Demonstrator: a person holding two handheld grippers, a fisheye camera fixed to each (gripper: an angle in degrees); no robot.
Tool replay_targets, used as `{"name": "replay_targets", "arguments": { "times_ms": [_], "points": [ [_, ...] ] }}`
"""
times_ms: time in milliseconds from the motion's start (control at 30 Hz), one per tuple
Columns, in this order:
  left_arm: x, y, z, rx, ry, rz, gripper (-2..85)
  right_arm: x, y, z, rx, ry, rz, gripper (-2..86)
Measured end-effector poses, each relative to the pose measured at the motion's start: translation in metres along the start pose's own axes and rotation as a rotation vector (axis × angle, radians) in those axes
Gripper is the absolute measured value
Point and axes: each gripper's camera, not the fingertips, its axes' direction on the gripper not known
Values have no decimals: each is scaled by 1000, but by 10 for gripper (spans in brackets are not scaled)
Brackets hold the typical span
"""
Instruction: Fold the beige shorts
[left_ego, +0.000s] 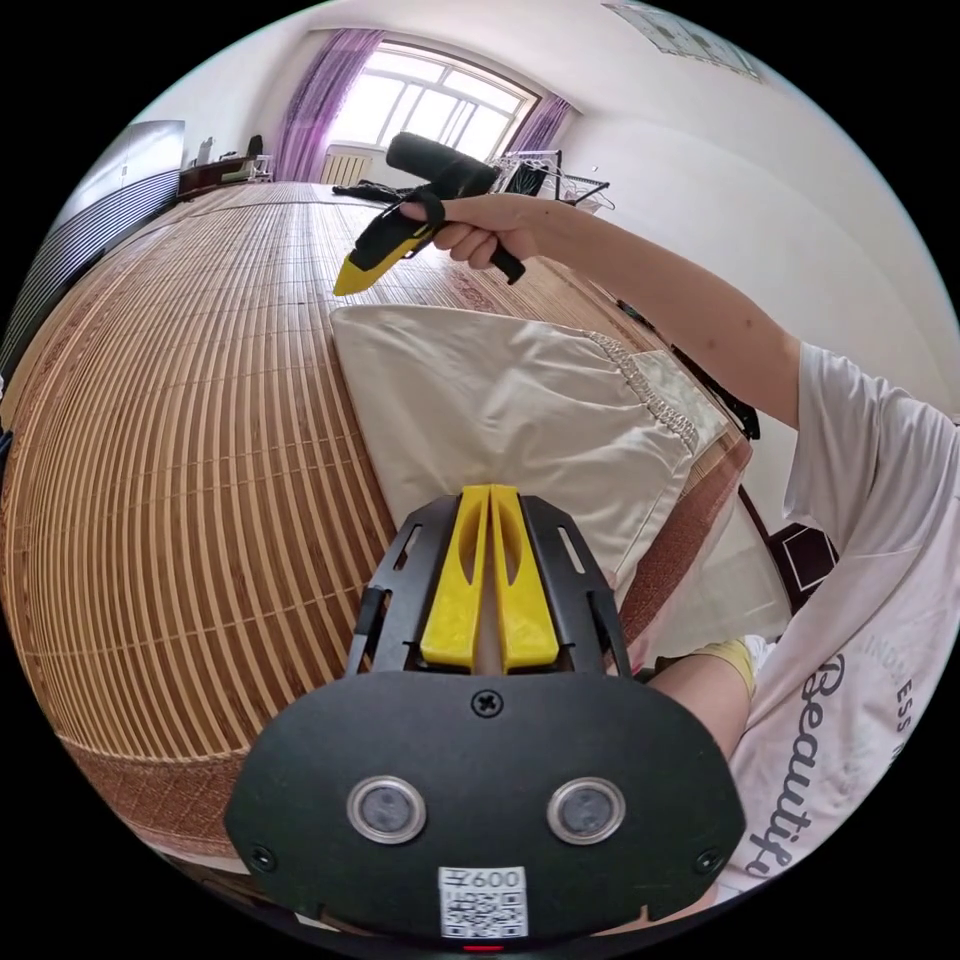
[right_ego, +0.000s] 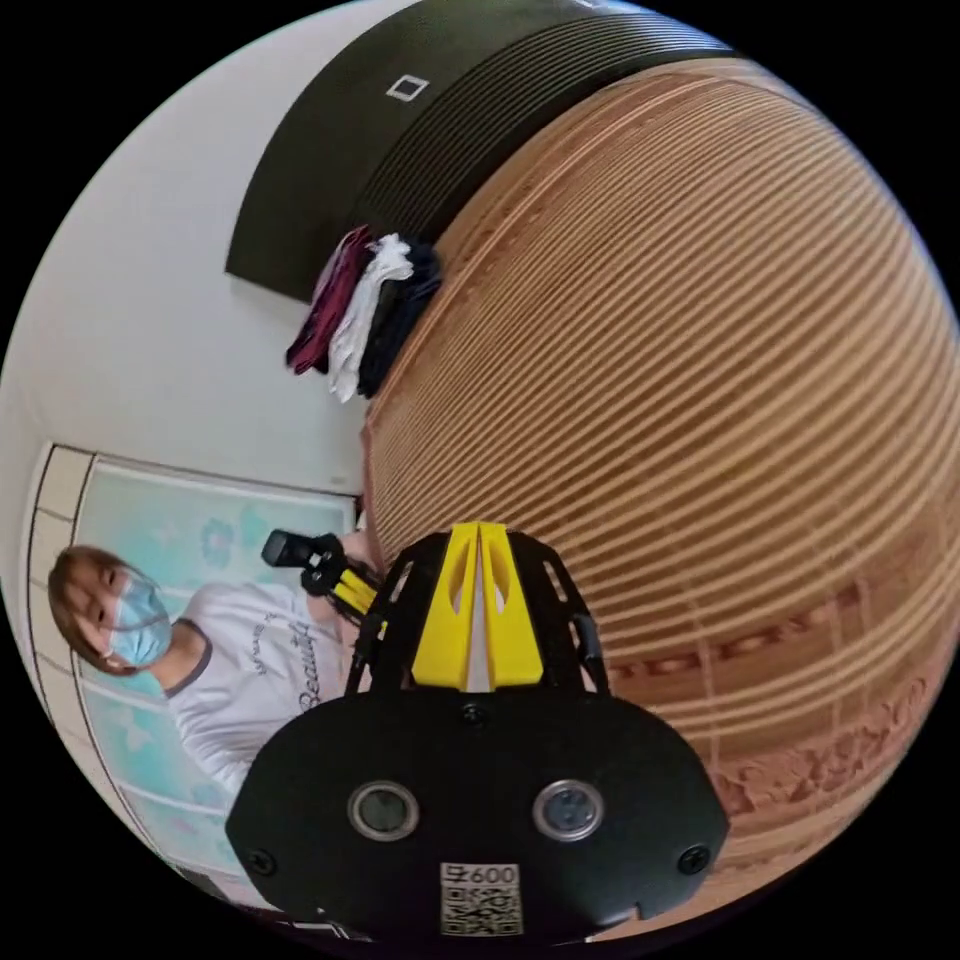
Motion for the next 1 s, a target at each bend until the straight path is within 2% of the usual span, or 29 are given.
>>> {"name": "replay_targets", "arguments": {
  "times_ms": [167,233,300,333,433,533,600,667,767,833,900,1000],
  "points": [
    [-11,-9,0,1,-16,10,5,13,1,12,37,-54,84,-8],
    [-16,-12,0,1,-19,12,5,1,15,-22,167,66,133,-8],
    [-23,-17,0,4,-26,16,5,-60,61,-72,474,423,182,-8],
    [-24,-18,0,4,-27,16,5,-77,67,-75,499,442,145,-9],
    [-30,-24,-3,6,-34,26,4,-130,68,-51,395,244,0,-8],
    [-48,-26,-23,-28,18,-31,3,-169,53,16,198,-8,-102,-8],
    [-74,-15,-45,9,158,-128,3,-197,39,72,72,-137,-144,-9],
    [-101,-8,-46,-15,221,-200,3,-210,26,95,29,-162,-159,-9],
    [-141,-1,-9,-177,314,-243,2,-196,-1,102,-29,-80,-66,-9],
    [-163,8,3,-185,413,-294,2,-180,-14,75,27,-109,3,-9],
    [-171,13,13,-232,475,-264,2,-168,-22,8,201,20,69,-8],
    [-176,13,19,-268,492,-223,2,-151,-29,-70,356,94,106,-8]
  ]
}}
